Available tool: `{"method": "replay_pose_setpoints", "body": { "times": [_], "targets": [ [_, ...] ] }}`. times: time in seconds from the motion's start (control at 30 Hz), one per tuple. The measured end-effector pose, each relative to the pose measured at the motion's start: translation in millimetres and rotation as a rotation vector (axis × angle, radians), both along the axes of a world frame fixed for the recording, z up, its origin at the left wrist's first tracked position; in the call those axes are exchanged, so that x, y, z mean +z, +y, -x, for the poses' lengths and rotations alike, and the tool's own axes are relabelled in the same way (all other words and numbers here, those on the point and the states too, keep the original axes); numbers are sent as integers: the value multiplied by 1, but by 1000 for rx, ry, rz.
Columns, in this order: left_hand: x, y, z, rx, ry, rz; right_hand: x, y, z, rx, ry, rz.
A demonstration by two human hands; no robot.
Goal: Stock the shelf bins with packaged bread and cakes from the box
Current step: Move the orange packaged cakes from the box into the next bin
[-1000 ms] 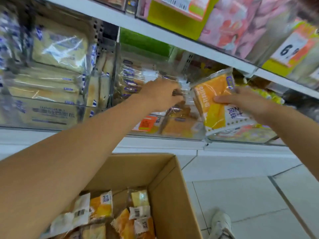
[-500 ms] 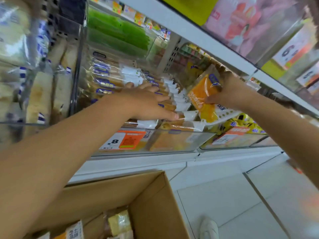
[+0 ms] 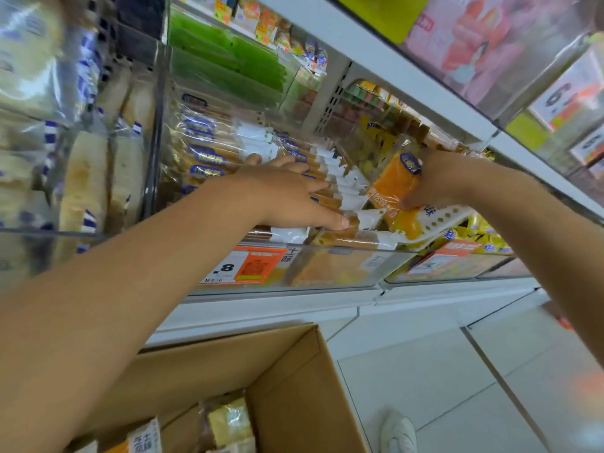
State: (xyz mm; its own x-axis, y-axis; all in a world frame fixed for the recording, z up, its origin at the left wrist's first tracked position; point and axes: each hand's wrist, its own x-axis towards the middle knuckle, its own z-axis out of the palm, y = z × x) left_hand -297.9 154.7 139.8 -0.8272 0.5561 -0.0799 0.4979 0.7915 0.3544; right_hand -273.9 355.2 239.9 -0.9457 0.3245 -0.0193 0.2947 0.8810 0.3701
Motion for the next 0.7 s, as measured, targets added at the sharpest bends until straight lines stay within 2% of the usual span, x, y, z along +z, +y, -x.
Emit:
{"method": "replay_pose_setpoints", "body": {
  "times": [0.1,0.23,0.33,0.4,0.47,0.57,0.63,0.7],
  "targets": [
    [0,0,0,1,-4,5,-11,-3,5,9,10,-34],
    [2,1,-2,5,6,9,-35,1,13,66,57,63],
    [2,0,-2,8,-8,-2,-35,4,-3,221,184,252],
    [1,0,-2,10,-8,-6,-36,7,-10,346,226,282],
    [2,1,-2,10,3,7,-45,7,-8,357,124,370],
    [3,0,-3,14,-1,16,-69,5,-3,272,-74,626],
    [4,1,-4,13,-2,23,-78,8,-3,265,-76,809],
    [3,2,-4,14,-1,33,-81,15,0,288,-42,820]
  ]
}}
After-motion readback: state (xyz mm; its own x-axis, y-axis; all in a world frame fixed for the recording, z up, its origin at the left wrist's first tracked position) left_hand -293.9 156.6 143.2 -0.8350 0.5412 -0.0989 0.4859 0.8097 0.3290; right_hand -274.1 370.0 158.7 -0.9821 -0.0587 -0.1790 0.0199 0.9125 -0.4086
